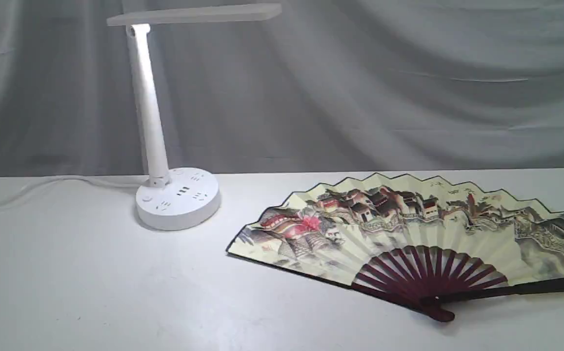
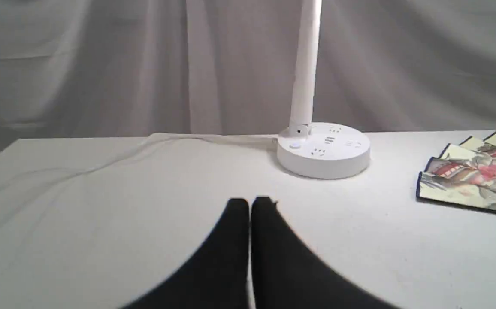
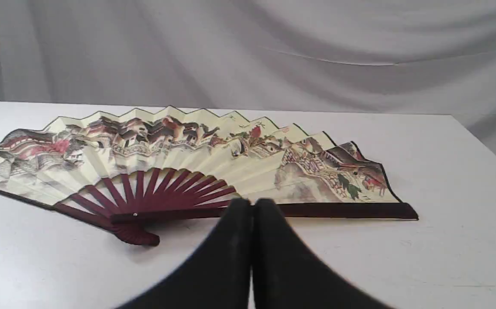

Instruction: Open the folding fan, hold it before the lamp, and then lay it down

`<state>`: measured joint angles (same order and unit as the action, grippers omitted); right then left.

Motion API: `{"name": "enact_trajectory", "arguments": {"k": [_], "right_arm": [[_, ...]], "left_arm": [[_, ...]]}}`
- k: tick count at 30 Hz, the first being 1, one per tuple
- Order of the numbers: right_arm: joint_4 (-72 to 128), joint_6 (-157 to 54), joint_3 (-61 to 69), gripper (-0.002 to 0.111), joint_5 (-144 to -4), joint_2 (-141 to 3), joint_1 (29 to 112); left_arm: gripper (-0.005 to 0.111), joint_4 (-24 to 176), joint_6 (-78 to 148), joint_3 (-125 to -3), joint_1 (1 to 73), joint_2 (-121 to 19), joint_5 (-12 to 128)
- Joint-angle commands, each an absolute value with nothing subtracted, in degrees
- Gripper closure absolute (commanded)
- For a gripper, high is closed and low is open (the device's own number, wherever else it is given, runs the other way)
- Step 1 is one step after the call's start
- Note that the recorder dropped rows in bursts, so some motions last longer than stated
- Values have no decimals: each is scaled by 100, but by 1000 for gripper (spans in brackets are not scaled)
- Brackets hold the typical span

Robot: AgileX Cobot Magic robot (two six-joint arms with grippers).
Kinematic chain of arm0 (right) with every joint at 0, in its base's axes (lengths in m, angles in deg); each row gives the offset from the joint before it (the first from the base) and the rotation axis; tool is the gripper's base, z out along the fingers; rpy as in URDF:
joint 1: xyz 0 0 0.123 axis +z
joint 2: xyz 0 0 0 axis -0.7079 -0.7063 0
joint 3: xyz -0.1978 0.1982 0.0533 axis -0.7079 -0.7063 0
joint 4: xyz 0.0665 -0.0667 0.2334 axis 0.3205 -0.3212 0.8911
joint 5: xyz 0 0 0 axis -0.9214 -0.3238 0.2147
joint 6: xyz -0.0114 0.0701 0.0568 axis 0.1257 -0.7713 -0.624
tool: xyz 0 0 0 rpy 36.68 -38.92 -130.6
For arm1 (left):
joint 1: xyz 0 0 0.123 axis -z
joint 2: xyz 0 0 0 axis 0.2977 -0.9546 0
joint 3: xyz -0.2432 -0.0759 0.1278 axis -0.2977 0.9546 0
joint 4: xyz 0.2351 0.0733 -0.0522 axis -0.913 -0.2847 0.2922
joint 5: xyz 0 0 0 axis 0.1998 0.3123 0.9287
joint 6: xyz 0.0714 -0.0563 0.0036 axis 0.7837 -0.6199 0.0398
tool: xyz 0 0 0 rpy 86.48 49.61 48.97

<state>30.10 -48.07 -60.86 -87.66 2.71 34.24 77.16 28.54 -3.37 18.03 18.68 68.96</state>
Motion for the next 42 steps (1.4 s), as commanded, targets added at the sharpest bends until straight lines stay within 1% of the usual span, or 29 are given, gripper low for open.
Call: {"name": "enact_trajectory", "arguments": {"k": [1, 11, 42], "right_arm": [[3041, -4816, -6100, 108, -8778, 298, 3443], [3099, -4816, -6100, 108, -8741, 298, 3443], [3146, -4816, -6100, 108, -8741, 298, 3443]], "left_arm": [[107, 7773, 2802, -313, 1822, 1885, 7206], [107, 7862, 2802, -313, 1822, 1885, 7010], [107, 7862, 2802, -313, 1822, 1885, 7010]]}}
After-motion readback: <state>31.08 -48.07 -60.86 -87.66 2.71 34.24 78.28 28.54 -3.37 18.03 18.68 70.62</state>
